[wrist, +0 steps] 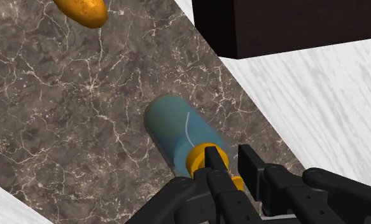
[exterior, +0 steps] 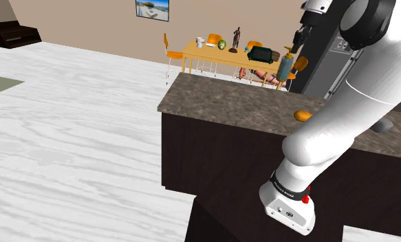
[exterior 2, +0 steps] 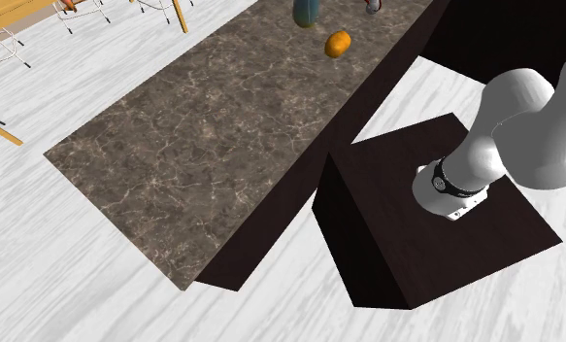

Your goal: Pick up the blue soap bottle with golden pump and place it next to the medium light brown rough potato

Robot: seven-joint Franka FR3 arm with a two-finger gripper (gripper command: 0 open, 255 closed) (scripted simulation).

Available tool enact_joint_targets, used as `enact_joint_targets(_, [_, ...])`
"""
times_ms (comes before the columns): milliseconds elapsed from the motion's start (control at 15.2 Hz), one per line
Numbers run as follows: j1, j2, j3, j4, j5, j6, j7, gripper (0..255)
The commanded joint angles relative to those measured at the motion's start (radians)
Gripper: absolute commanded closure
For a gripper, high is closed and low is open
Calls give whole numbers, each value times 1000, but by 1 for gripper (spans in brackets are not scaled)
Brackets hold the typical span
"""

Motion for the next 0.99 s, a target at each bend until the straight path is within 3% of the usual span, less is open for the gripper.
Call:
enact_joint_targets(0, [-21,-15,-25,-7,-12,-7,-47,255])
enact_joint_targets(66, [-38,-12,-49,-2,-14,-12,-88,255])
enact_joint_targets(924, [-40,-64,-40,-225,-44,170,-74,255])
